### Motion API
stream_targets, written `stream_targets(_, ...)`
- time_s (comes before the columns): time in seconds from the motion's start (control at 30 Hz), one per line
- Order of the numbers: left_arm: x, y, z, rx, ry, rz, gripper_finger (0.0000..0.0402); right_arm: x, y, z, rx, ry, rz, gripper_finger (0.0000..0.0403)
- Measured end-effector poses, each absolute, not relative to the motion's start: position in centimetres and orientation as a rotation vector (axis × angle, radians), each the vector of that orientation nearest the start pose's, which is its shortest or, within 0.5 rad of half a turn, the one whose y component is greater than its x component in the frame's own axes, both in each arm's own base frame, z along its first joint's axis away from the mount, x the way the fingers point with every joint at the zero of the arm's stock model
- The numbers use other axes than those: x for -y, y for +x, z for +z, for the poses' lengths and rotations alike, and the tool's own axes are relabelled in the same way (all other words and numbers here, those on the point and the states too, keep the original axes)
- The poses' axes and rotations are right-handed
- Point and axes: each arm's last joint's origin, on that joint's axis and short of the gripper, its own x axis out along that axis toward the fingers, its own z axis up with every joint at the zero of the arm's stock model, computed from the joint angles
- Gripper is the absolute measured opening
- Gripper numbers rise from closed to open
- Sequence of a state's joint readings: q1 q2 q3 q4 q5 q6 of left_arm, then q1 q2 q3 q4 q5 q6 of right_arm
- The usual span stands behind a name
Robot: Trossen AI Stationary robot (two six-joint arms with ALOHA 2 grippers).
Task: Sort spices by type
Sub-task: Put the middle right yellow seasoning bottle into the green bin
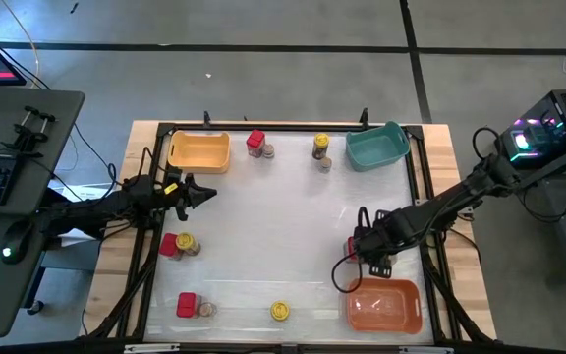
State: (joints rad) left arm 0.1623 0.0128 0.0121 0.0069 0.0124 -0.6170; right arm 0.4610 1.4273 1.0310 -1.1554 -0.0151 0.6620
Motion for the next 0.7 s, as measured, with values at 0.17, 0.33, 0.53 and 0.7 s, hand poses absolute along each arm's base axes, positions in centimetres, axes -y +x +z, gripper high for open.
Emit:
stream_targets(0.17,-1.5,9.7,16.7,0.052,-0.615,0.143,0.0,-10.5,21.0,22.0,-1.529,0.18,-0.116,0.0291)
stream_targets(0.33,-1.5,9.7,16.7,0.052,-0.615,0.143,0.0,-10.5,20.9,21.8,-1.542,0.194,-0.107,0.0279)
stream_targets(0.53,-1.5,9.7,16.7,0.053,-0.615,0.143,0.0,-10.5,21.5,23.0,-1.519,0.21,-0.105,0.0225)
stream_targets(0.7,-1.5,9.7,16.7,0.052,-0.615,0.143,0.0,-9.8,21.7,26.7,-1.545,0.161,-0.102,0.0225)
